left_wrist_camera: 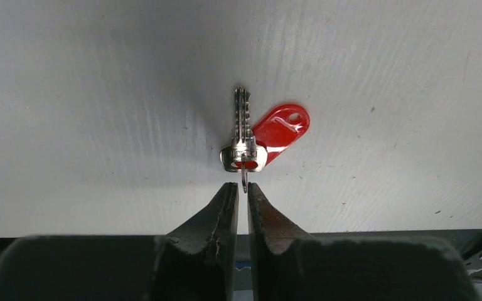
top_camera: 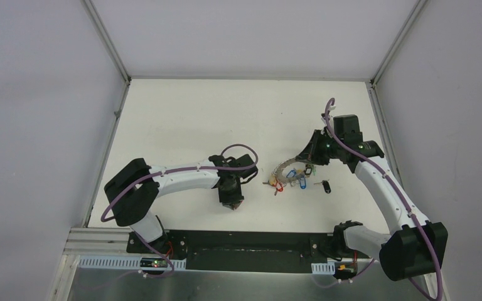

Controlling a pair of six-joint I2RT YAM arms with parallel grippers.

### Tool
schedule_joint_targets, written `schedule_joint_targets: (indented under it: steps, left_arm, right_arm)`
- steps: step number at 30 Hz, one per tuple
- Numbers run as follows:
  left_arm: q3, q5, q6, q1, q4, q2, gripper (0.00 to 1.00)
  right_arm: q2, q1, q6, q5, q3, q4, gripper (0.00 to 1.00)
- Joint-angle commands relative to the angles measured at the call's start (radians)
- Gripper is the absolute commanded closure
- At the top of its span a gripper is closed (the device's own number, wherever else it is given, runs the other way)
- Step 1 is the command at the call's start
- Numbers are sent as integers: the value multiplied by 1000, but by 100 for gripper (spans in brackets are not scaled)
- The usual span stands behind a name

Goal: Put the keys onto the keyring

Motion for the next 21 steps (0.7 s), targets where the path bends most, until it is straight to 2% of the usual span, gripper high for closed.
schedule_joint_targets:
  steps: [1, 5, 11, 15, 21]
  left_arm:
    - [42, -35, 9, 8, -25, -7, 90]
    - [39, -51, 14, 6, -27, -29, 100]
    - [33, -78, 33, 9, -33, -59, 100]
    - [38, -73, 29, 9, -33, -56, 85]
    - [58, -68, 47, 9, -32, -27, 84]
  right_arm:
    - [-23, -3, -2, -23, 12, 16, 100]
    - [-24, -4, -13, -23, 15, 12, 100]
    - [-27, -4, -17, -26, 10, 10, 100]
    - [-29, -5, -17, -27, 6, 12, 100]
    - [-26, -4, -16, -29, 6, 12, 100]
